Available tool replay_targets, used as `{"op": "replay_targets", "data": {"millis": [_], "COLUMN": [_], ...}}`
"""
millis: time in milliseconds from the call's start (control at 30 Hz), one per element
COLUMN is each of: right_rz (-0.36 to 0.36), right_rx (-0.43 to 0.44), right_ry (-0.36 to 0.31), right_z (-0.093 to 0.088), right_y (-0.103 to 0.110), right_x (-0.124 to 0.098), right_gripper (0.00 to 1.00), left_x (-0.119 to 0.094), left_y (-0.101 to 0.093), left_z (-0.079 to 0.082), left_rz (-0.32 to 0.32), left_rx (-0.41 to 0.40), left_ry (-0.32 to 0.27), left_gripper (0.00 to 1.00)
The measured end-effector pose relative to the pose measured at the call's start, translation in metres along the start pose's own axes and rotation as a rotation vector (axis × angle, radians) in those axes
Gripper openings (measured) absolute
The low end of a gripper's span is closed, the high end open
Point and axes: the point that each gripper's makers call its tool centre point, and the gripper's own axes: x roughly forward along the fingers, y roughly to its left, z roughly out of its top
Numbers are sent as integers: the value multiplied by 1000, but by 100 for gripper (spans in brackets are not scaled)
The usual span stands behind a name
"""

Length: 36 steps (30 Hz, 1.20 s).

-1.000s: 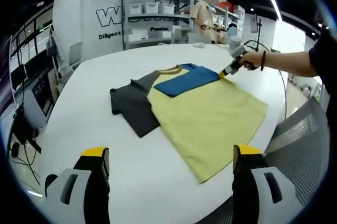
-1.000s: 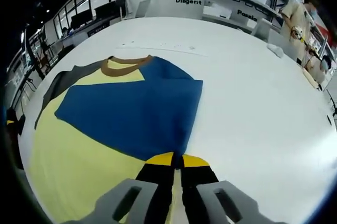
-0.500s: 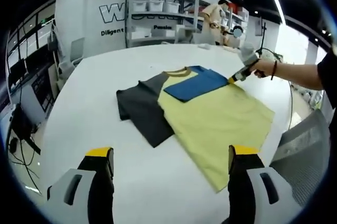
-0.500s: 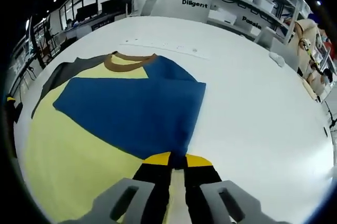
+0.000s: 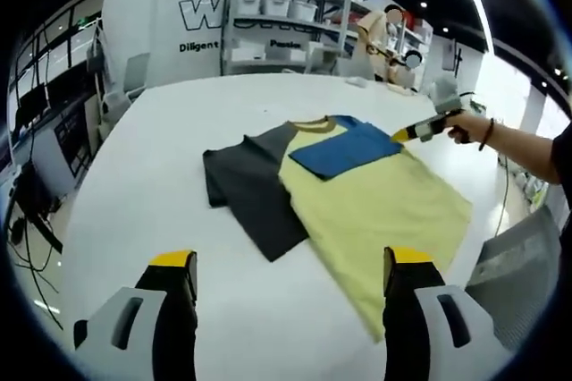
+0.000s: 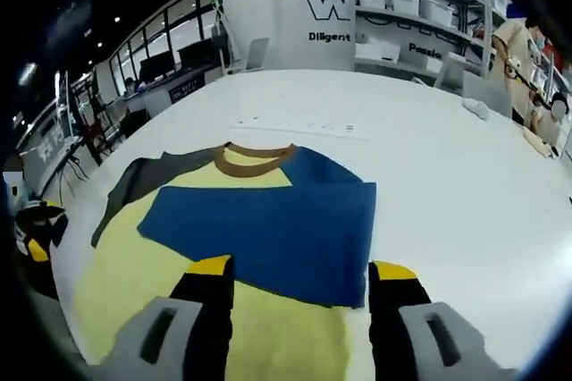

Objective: Fold the garment on the visible template until the final outline fits inside the template.

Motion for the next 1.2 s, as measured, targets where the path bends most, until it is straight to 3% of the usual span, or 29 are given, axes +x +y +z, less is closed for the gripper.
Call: {"op": "replay_targets", "data": {"millis": [133, 200, 367, 600, 800, 1067, 1200], "right_rz": [25, 61, 126, 144, 148, 151, 134], "right_rx": [1, -1, 5, -44, -72, -120, -116], "right_ry": [-24, -50, -77, -129, -147, -153, -130], "right_z": [3, 4, 2, -2, -10, -28, -42], "right_y": [13, 30, 53, 73, 83, 88, 87], "right_x": [-10, -24, -44, -75, -98, -113, -116], "right_gripper": [82, 90, 99, 99, 99, 99, 99], "left_x": [2, 5, 12, 22, 36, 55, 62], "left_y": [2, 4, 11, 17, 18, 29, 26], "left_z": [-3, -7, -10, -10, -10, -20, -22], "left_rz": [7, 14, 24, 31, 18, 44, 40], "left_rx": [0, 6, -6, -20, -40, -52, -70], "left_ry": [16, 36, 51, 65, 82, 120, 134], "left_gripper": [81, 80, 78, 73, 63, 55, 48]}}
